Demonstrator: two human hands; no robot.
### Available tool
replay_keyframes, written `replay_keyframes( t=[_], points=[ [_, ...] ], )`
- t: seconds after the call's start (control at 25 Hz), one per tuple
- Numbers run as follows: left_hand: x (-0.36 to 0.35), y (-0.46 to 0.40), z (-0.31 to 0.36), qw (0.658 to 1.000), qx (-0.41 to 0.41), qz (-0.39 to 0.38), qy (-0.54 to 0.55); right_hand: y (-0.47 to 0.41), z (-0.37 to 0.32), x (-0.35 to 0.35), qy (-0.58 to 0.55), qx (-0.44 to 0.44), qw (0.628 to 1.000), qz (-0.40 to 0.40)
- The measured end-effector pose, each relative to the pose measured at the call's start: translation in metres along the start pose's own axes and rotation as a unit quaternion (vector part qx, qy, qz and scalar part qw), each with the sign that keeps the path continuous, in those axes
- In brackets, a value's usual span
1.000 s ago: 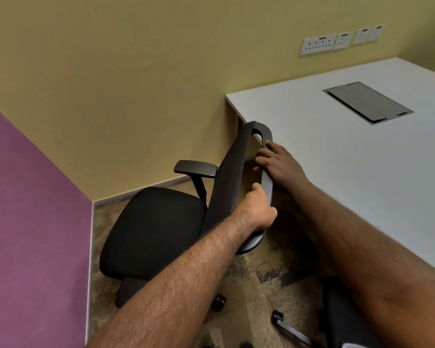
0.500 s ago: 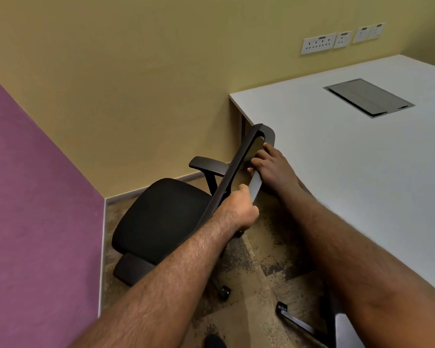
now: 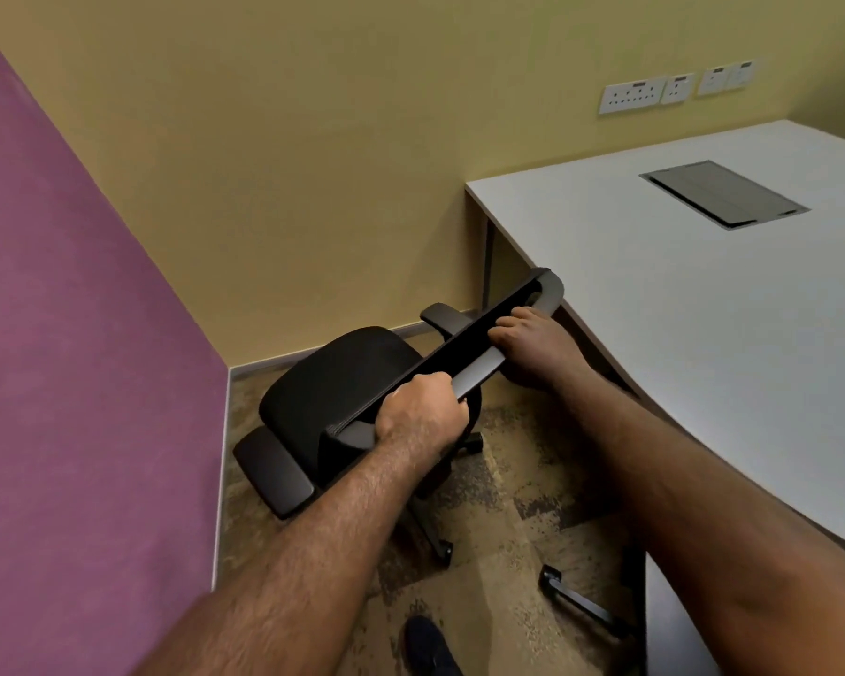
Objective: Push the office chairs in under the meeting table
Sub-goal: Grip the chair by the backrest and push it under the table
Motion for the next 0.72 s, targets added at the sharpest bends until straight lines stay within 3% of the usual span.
replay_keyframes(
  t=[0.28, 0.72],
  points=[
    [0.009, 0.044, -0.014, 0.999, -0.036, -0.013, 0.009, 0.034, -0.022, 0.001, 0.011, -0.01, 0.996, -0.09],
    [0.019, 0.053, -0.037, 0.979, -0.191, -0.047, -0.056, 0.064, -0.055, 0.011, 0.008, -0.054, 0.995, -0.08]
  ],
)
Point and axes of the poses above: each hand's wrist, its own y-axis away from the middle knuckle, its own x-axis out of the back of the hand, z = x × y, the point moved 9 cm from there along -y, towards the middle knuckle, and after that the axes turned 12 degrees about z, right-handed, at the moved point
